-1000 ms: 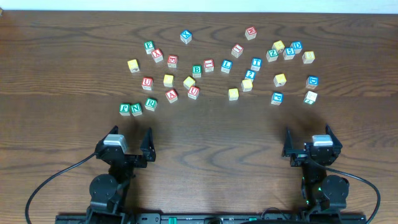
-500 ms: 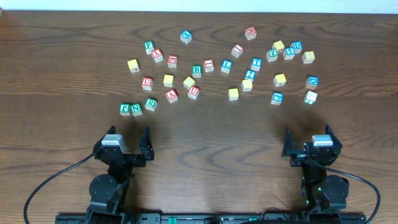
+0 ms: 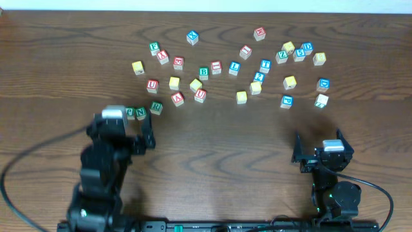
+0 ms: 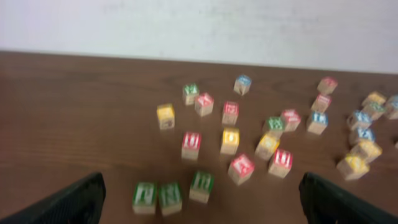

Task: Spell out ROBOT
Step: 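Move the left gripper over the green R block near the left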

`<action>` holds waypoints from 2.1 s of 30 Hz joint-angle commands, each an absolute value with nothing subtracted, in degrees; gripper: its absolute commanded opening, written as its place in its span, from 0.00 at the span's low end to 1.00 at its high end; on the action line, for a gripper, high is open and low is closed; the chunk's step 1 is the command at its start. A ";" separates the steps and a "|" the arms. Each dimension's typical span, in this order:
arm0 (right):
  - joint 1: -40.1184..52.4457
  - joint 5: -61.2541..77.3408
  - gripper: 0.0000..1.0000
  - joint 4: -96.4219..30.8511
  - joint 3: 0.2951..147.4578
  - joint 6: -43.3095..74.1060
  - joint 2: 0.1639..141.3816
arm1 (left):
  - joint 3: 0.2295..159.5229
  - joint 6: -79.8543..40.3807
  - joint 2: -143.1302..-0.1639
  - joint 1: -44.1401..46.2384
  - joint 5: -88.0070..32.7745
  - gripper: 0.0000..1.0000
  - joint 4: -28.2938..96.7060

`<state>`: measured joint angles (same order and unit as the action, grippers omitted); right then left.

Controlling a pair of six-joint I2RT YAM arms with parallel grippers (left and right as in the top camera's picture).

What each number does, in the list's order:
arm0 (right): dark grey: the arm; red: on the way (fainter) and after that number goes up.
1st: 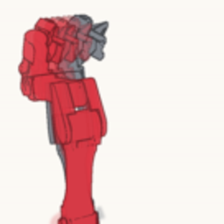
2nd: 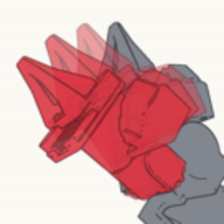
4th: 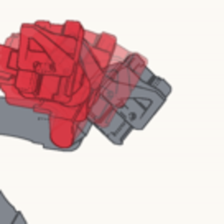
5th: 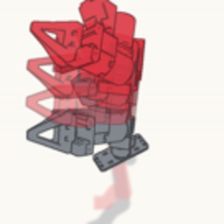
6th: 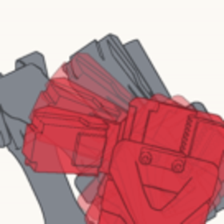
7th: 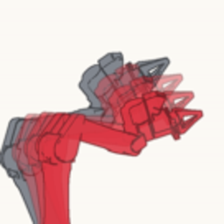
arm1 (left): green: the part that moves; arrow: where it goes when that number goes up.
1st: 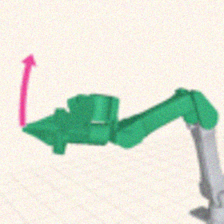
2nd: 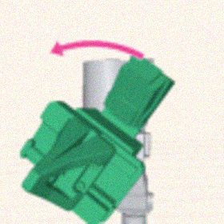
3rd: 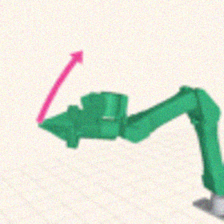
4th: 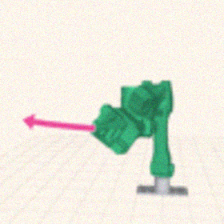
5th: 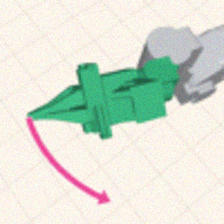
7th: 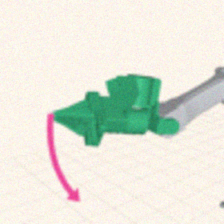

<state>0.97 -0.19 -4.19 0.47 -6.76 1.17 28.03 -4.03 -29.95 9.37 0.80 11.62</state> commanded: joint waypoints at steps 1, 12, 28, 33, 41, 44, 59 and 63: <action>1.17 0.14 0.99 -4.32 0.32 -7.38 1.02 | 45.10 -1.72 -44.91 9.02 0.47 0.98 19.29; 1.17 0.14 0.99 -4.32 0.32 -7.35 1.02 | 83.88 3.01 -76.09 9.02 0.47 0.98 48.77; 1.17 0.14 0.99 -4.32 0.32 -7.35 1.02 | 88.40 2.96 -85.91 9.06 0.47 0.98 55.53; 1.17 0.14 0.99 -4.32 0.32 -7.38 1.02 | 88.44 2.87 -91.64 9.02 0.47 0.98 56.34; 1.17 0.14 0.99 -4.32 0.32 -7.35 1.02 | 88.44 3.01 -99.74 9.02 -0.99 0.98 56.18; 1.17 0.14 0.99 -4.32 0.32 -7.38 1.02 | 88.42 3.03 -101.41 9.02 -0.95 0.98 55.55; 1.17 0.14 0.99 -4.32 0.32 -7.35 1.02 | 86.30 2.74 -108.36 9.02 -0.86 0.98 55.22; 1.17 0.14 0.99 -4.32 0.32 -7.35 1.02 | 84.99 1.19 -108.36 9.02 -0.91 0.98 55.20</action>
